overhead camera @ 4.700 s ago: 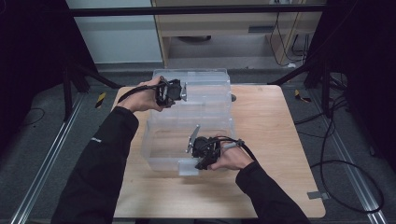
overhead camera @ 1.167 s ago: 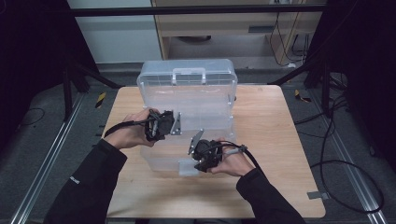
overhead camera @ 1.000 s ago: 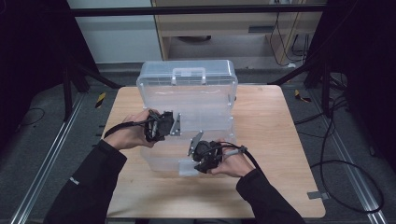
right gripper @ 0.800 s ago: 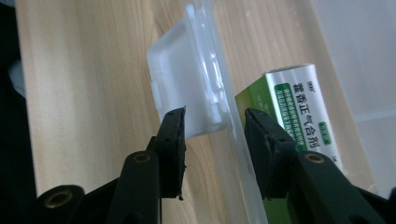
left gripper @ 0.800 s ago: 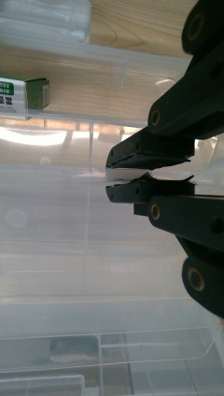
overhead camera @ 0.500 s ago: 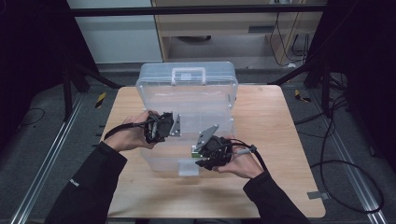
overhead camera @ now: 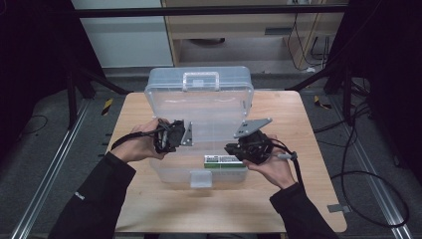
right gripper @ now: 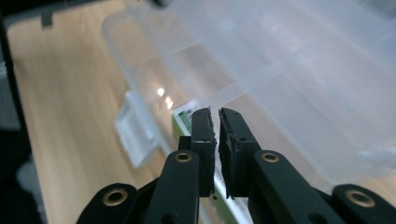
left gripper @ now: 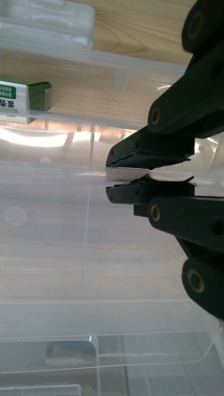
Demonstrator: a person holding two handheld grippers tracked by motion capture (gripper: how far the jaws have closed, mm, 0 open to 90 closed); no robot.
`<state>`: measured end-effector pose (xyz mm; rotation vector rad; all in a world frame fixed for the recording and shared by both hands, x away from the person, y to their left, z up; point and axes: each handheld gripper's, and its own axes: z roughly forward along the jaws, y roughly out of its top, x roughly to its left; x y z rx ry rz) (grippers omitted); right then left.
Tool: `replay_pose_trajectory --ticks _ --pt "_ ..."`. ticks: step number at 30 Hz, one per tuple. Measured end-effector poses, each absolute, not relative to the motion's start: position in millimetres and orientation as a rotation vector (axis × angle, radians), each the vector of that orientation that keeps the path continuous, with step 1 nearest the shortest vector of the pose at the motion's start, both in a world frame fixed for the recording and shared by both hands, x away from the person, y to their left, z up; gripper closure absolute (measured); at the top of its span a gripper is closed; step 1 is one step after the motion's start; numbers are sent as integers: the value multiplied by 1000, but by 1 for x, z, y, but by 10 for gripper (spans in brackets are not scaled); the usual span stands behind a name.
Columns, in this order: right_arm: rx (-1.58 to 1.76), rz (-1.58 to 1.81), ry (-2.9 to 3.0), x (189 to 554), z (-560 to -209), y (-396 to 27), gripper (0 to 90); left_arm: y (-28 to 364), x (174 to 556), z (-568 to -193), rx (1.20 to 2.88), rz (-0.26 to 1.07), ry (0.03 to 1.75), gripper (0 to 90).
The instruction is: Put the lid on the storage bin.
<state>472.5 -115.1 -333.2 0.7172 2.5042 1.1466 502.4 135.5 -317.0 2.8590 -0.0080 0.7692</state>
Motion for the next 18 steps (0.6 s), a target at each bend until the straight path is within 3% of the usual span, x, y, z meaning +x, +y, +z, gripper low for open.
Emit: replay_pose_trajectory --ticks 18 --pt "1049 1331 2153 503 -320 -158 900 135 500 -319 2863 756 3 805"
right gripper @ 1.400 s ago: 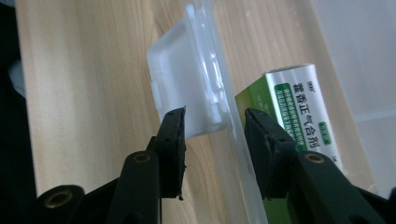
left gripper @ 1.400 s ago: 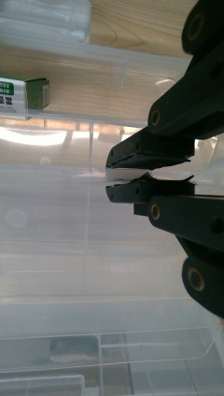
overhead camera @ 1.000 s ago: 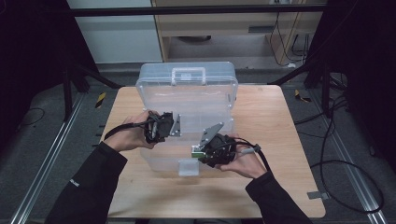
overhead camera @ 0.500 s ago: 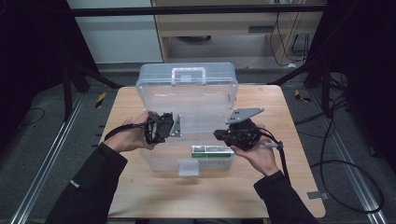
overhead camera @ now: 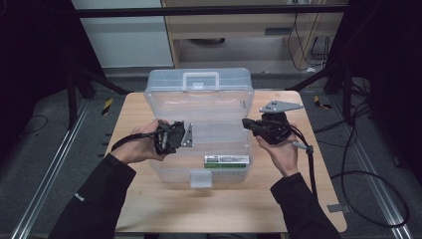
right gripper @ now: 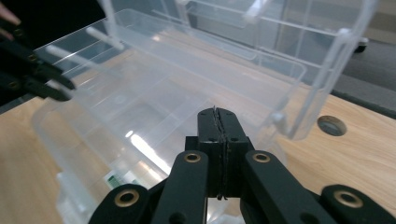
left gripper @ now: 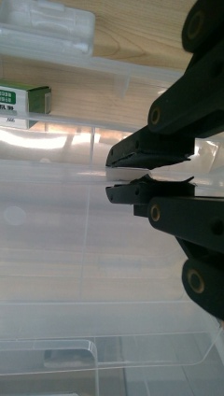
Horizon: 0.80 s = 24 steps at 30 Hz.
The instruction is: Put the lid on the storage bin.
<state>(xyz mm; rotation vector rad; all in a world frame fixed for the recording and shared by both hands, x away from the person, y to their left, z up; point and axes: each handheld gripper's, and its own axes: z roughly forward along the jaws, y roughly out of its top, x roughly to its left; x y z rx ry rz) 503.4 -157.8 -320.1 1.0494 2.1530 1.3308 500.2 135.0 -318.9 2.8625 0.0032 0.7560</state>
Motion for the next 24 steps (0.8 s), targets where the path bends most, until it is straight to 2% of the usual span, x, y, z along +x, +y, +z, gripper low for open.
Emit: replay_pose_trajectory --ticks 11,24 --pt "1115 1305 2116 516 -321 -166 900 135 497 -322 2864 736 -2 803" --pt "1118 1306 2130 515 -326 -170 900 134 486 -334 2886 719 -48 803"
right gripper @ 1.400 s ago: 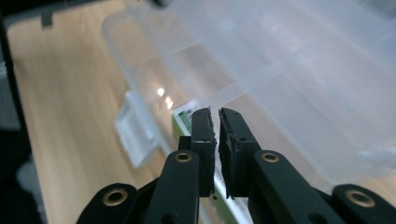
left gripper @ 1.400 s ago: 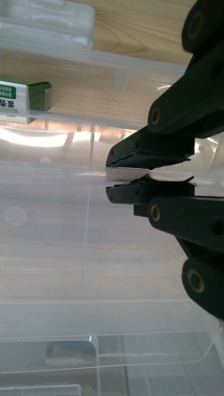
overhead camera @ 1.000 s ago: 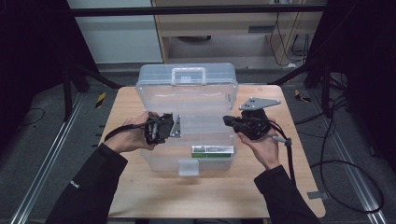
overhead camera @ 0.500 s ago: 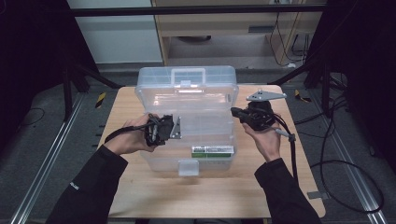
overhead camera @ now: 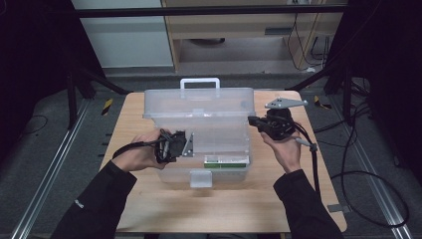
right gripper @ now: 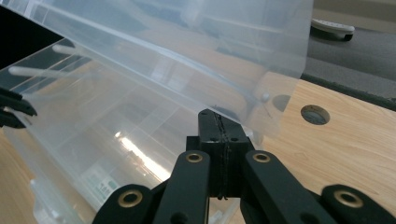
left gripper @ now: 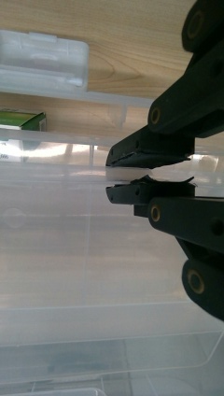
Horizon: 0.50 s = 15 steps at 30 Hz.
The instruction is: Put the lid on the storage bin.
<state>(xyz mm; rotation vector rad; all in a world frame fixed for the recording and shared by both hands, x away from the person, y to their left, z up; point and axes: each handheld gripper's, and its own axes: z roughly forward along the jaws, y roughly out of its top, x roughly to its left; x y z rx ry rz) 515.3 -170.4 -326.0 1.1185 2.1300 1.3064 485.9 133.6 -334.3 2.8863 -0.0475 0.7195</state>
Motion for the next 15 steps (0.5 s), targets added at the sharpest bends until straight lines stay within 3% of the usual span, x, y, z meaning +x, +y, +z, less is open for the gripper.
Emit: replay_pose_trajectory --ticks 15 --pt "1092 1323 2160 507 -329 -174 900 138 482 -340 2861 727 -20 760"
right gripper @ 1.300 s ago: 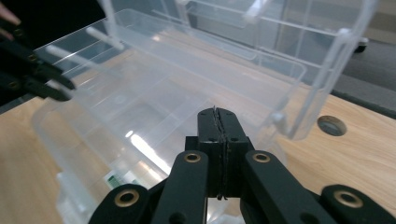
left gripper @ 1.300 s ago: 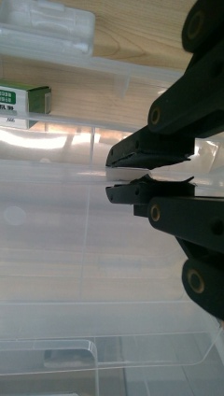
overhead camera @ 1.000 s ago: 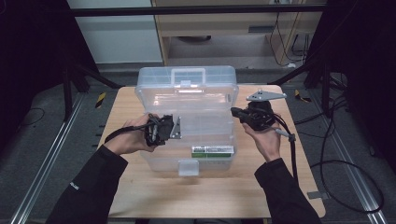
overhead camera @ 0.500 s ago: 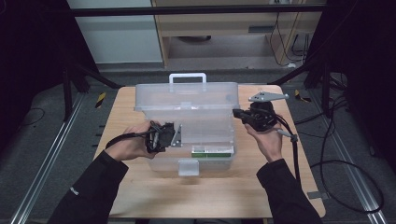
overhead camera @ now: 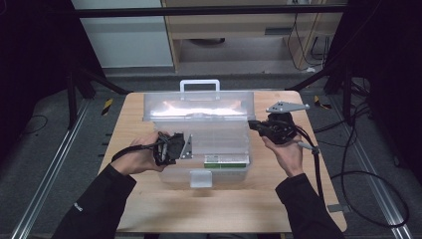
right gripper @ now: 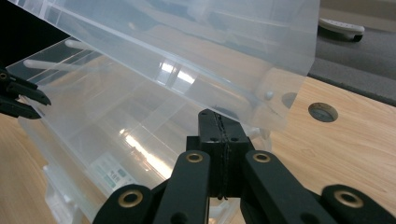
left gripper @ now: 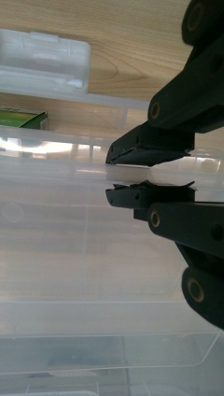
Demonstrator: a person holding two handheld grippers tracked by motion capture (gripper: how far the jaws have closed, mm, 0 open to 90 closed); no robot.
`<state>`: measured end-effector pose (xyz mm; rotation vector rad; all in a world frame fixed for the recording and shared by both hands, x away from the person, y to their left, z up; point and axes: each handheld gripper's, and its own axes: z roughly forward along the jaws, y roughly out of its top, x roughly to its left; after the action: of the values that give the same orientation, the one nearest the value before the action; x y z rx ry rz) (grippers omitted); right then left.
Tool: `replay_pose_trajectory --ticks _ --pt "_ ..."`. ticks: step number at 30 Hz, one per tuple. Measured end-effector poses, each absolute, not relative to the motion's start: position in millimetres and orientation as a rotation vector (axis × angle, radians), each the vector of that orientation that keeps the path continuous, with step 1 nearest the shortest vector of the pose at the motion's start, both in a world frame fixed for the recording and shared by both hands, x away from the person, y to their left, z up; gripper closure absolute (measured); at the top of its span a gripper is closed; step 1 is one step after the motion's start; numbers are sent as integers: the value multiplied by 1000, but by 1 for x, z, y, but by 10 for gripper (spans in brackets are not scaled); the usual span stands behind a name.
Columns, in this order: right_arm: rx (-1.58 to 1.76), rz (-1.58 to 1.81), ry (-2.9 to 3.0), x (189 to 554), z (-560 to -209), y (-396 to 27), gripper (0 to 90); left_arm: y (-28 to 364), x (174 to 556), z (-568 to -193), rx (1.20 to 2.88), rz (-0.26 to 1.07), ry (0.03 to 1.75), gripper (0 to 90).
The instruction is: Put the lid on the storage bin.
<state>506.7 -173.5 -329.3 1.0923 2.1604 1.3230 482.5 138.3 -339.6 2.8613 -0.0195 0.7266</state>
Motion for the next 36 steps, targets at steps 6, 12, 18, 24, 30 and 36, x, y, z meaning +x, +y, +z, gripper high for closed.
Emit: replay_pose_trajectory --ticks 6,12,18,24,30,36 --pt "1086 1323 2168 504 -332 -174 900 143 478 -334 2798 723 28 689" --pt "1080 1323 2172 503 -333 -175 900 157 473 -327 2698 721 140 670" --pt "1076 1324 2175 503 -334 -175 900 179 471 -324 2590 697 298 703" --pt "1077 1313 2175 501 -334 -174 900 202 472 -320 2436 698 455 779" --pt "1071 1315 2180 500 -336 -175 900 219 472 -325 2325 728 620 814" --pt "1070 1306 2184 499 -336 -175 900 237 475 -331 2226 727 775 853"
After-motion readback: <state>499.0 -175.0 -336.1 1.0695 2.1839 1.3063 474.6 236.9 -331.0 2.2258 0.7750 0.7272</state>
